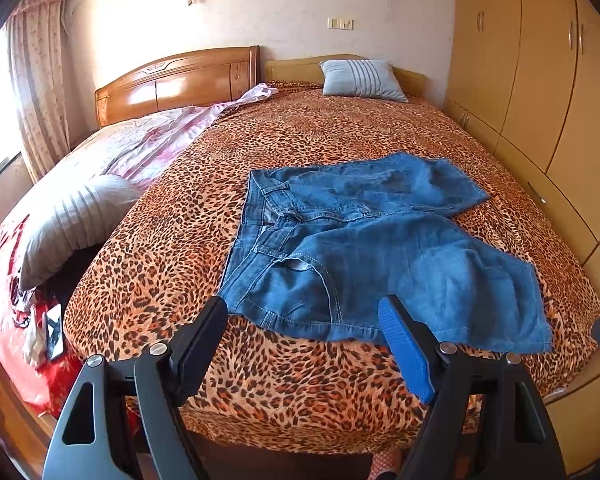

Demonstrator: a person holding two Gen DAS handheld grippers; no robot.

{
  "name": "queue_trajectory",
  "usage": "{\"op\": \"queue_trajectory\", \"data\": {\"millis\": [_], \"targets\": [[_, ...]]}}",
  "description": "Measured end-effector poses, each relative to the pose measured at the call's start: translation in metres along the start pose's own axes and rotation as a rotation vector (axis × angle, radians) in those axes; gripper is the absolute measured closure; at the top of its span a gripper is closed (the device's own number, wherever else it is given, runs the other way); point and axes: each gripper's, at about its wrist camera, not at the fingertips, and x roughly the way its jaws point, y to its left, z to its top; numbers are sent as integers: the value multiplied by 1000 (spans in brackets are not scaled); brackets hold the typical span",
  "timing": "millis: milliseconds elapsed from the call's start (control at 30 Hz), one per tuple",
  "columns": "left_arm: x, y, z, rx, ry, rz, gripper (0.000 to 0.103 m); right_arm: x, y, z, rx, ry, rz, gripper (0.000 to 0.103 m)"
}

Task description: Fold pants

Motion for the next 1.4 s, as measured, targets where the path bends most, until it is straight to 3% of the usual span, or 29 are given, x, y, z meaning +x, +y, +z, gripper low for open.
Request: {"op": "queue_trajectory", "data": {"millis": [533,1400], "targets": [[-9,-3,-9,-4,-12,-20,26,-15,4,10,-12,-59,3,0],[-4,-2,-10,-7,0,-31,24,-10,9,9,-33,-37,3,0]]}}
